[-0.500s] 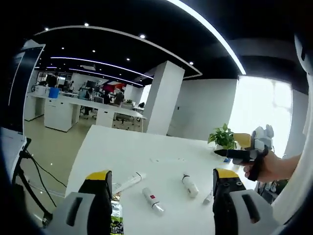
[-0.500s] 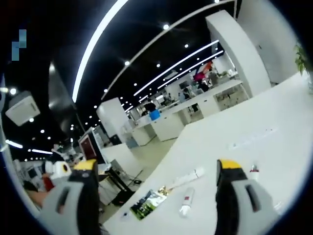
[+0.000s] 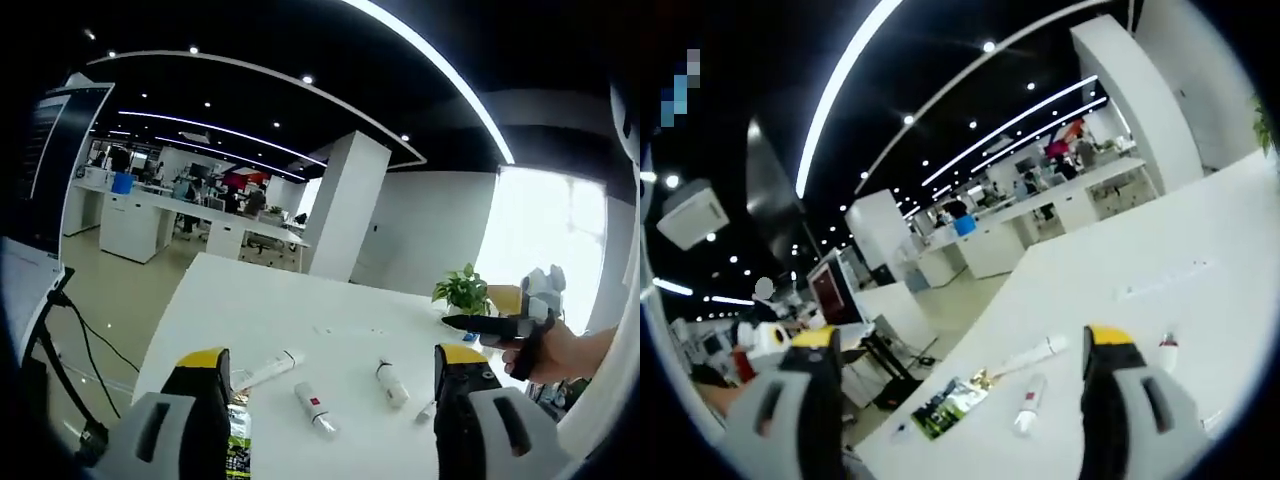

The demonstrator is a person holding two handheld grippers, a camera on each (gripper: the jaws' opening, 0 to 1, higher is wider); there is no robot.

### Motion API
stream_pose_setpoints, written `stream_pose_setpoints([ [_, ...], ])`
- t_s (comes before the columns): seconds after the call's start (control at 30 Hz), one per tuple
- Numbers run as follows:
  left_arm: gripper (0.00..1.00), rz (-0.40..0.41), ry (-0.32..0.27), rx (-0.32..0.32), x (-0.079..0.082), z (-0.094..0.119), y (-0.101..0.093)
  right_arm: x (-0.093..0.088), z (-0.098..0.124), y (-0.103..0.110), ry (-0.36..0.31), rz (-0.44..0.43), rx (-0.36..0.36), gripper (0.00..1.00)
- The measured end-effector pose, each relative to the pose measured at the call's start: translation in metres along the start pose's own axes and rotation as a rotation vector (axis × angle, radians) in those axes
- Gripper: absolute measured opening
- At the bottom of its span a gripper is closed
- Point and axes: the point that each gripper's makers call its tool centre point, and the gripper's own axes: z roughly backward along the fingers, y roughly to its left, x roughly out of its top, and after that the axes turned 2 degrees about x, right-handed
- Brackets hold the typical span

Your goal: Arrange the skincare products in the storage area until every visible bottle or jar stands upright without overlapping.

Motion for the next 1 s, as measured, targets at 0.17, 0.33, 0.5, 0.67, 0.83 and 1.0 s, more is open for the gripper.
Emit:
stream_pose_setpoints([
  [0.17,0.86,-0.063,0.039,-0.031,-0.01,-0.004,-0.009,0.0,0.005,-0.018,-0.008,-0.021,-0.042,0.99],
  [0.33,0.85,-0.018,0.037,0.0,-0.017,-0.005,0.0,-0.001,0.013,-0.015,0.005,-0.007,-0.04,0.98],
  [0.5,0.85,-0.041,0.087,-0.015,-0.034,-0.012,-0.006,-0.008,0.024,-0.023,0.034,0.016,-0.057,0.98],
  [0.67,0.84,-0.076,0.133,-0.03,-0.044,-0.023,-0.005,-0.019,0.03,-0.036,0.051,-0.06,-0.103,0.97],
  [0.83,0.87,-0.123,0.223,-0.05,-0.052,-0.056,0.013,-0.018,0.038,-0.034,0.084,-0.02,-0.113,0.97],
  [1.0,0.87,-0.229,0.304,-0.098,-0.052,-0.088,0.026,-0.024,0.057,-0.051,0.057,-0.096,-0.193,0.96],
])
